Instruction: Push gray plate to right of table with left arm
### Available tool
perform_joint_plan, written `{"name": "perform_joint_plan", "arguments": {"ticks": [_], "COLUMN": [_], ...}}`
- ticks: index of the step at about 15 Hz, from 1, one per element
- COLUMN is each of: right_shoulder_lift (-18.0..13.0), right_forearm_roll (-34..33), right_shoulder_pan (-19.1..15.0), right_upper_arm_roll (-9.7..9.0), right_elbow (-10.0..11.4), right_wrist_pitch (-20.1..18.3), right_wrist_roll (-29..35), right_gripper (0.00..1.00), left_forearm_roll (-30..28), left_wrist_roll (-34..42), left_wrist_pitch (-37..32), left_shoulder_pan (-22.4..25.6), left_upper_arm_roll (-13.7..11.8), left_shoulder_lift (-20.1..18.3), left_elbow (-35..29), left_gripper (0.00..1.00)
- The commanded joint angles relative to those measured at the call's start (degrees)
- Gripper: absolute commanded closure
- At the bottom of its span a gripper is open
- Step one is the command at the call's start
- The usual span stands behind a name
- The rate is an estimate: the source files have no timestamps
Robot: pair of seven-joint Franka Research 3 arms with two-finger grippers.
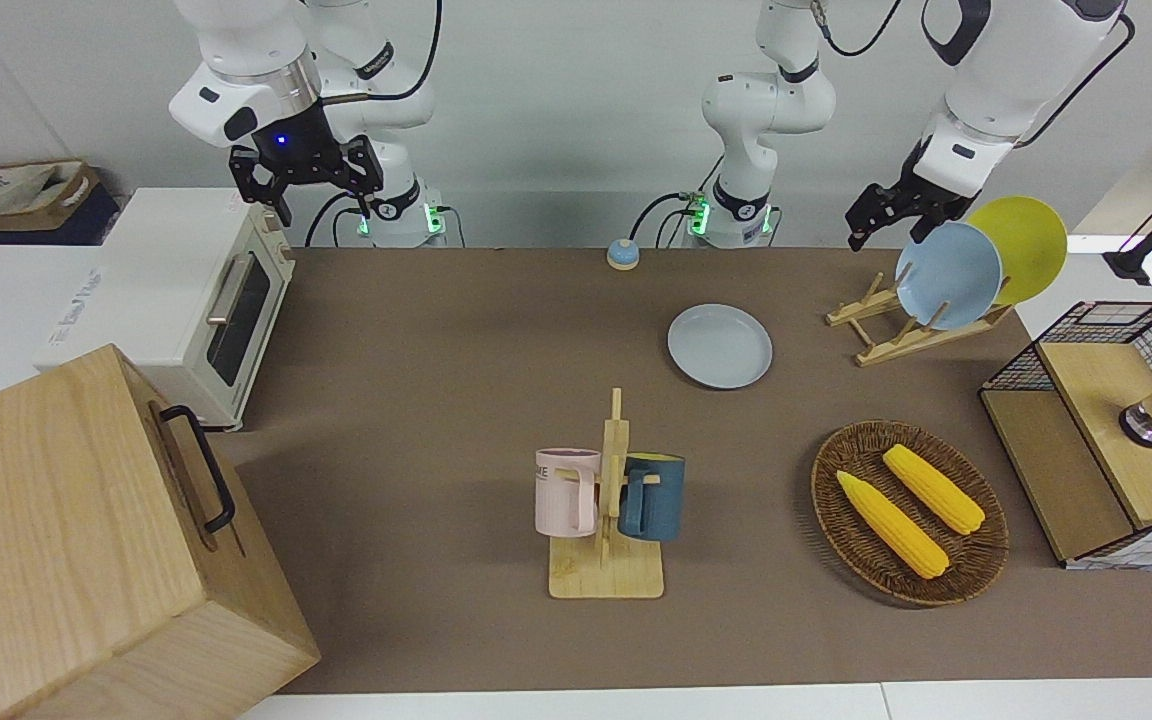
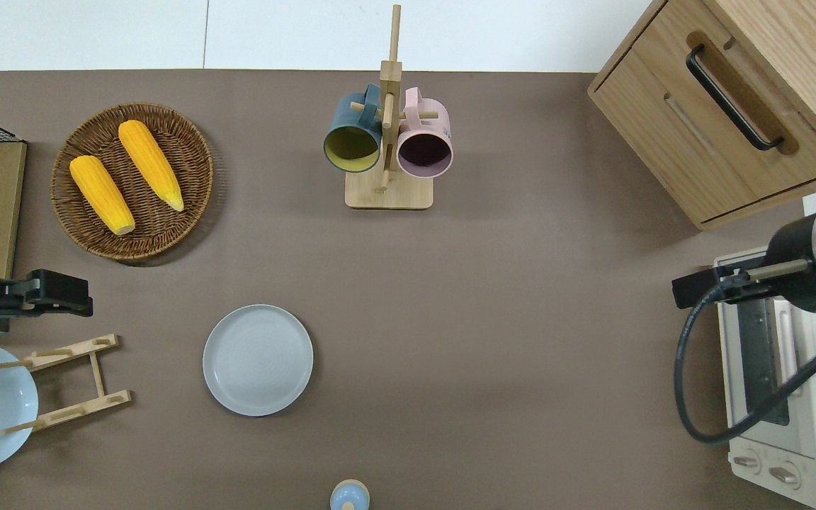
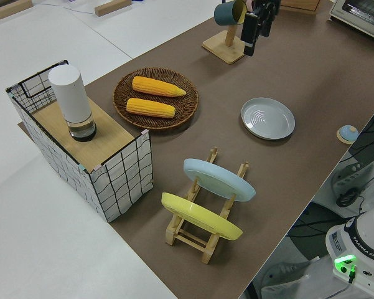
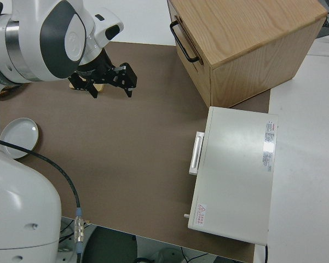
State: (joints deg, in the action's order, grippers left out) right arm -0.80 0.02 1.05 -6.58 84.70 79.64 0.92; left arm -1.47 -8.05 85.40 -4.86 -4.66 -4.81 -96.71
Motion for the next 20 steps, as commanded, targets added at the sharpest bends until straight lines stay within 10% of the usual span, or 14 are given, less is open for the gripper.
{"name": "perform_joint_plan", "arguments": {"ticks": [1,11,20], "right_shoulder_lift": [-0.2,-0.2,-0.2], "right_forearm_roll": [0.2,0.3,0.3], "right_shoulder_pan": [-1.1,-1.1,-1.1], "right_upper_arm_roll": [-0.89,-0.89,-0.89], "right_elbow": [-0.5,-0.5,-0.5], "right_wrist_pitch": [-0.9,-0.9,-0.9], "right_wrist_roll": [0.7,0.7,0.7], "right_gripper": [0.017,0.017,0.017], "left_forearm_roll": [0.6,-0.2,-0.2], "left_wrist_roll": [-0.7,-5.6,-10.9], "left_wrist_pitch": [5.0,31.0,46.3], "left_shoulder_pan": [0.0,-1.1,-5.9], "left_upper_arm_roll": [0.0,0.9,1.1], "left_shoulder_lift": [-4.7,-10.3,-3.9], "left_elbow": [-10.2,-38.3,-46.8], "left_gripper": [0.00,0.00,0.00]}}
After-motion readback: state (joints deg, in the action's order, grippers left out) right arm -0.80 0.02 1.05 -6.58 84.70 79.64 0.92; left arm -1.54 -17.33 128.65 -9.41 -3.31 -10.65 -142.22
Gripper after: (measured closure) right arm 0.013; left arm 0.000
